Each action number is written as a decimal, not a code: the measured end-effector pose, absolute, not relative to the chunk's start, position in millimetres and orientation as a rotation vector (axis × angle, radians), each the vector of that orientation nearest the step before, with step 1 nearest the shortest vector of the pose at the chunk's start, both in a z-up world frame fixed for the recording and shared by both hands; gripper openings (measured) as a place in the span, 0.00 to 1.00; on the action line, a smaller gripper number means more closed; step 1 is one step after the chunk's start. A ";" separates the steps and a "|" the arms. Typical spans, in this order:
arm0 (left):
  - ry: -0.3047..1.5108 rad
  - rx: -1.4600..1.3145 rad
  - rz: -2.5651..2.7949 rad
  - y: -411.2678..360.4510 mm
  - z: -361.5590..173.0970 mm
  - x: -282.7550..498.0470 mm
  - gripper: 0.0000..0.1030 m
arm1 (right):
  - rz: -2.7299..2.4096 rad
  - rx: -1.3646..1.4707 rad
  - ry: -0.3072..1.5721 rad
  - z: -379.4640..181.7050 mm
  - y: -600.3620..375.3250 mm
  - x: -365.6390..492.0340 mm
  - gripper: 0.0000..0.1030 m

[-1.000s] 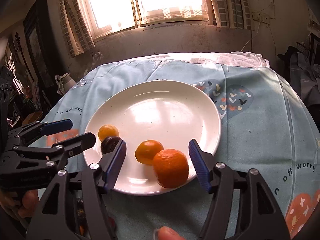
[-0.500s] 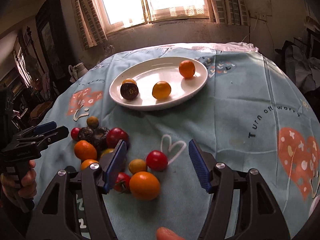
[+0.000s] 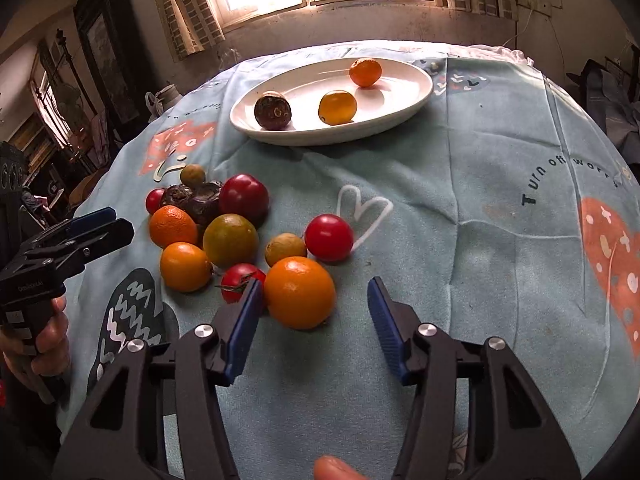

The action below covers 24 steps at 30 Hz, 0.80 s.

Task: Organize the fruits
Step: 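Grasp a large orange with the left tool while the right tool grasps another orange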

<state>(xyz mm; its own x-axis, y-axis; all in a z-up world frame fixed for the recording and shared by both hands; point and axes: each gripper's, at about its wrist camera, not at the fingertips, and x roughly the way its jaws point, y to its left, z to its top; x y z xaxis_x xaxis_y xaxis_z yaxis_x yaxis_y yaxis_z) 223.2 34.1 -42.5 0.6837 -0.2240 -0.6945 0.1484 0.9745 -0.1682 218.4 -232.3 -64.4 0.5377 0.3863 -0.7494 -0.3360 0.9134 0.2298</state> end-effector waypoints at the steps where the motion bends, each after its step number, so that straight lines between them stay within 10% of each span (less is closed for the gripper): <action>1: 0.790 -0.101 -0.211 33.8 -42.3 222.7 0.94 | 0.435 0.068 0.907 -64.5 -232.6 218.7 0.51; 13: 0.809 -0.105 -0.297 22.1 -44.5 222.8 0.91 | 0.517 0.185 0.965 -72.2 -233.6 231.5 0.36; 18: 0.851 -0.140 -0.317 19.7 -50.4 236.3 0.53 | 0.484 0.183 0.936 -66.4 -238.5 228.6 0.36; 24: 0.884 -0.160 -0.319 12.7 -55.3 247.4 0.45 | 0.479 0.163 0.924 -63.6 -237.7 226.0 0.36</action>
